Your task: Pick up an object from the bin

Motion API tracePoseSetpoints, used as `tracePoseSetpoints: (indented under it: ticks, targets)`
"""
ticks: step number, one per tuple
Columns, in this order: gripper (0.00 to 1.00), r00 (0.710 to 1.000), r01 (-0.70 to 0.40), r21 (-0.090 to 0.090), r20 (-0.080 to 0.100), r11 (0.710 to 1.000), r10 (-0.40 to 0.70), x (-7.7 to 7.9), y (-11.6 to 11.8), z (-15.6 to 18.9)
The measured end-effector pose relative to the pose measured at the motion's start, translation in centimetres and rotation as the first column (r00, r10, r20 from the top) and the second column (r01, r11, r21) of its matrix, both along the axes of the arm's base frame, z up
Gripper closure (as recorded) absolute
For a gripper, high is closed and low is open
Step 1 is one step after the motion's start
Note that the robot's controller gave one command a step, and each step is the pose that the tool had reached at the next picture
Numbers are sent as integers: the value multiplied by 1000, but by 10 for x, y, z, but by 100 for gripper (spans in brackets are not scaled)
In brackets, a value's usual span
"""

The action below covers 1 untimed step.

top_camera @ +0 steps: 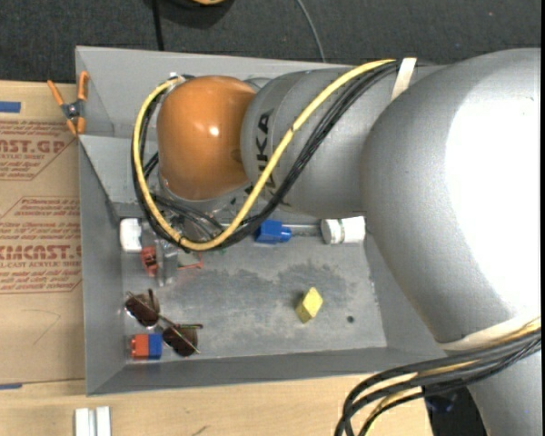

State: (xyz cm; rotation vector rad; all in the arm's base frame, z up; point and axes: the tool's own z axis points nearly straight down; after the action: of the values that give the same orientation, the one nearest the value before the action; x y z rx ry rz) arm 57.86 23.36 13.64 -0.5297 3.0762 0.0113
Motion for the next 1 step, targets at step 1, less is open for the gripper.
tracePoseSetpoints:
  ticks: [1]
  targets:
    - [100, 1000, -23, -5, -15, 1000, 23, -14, -5, -19]
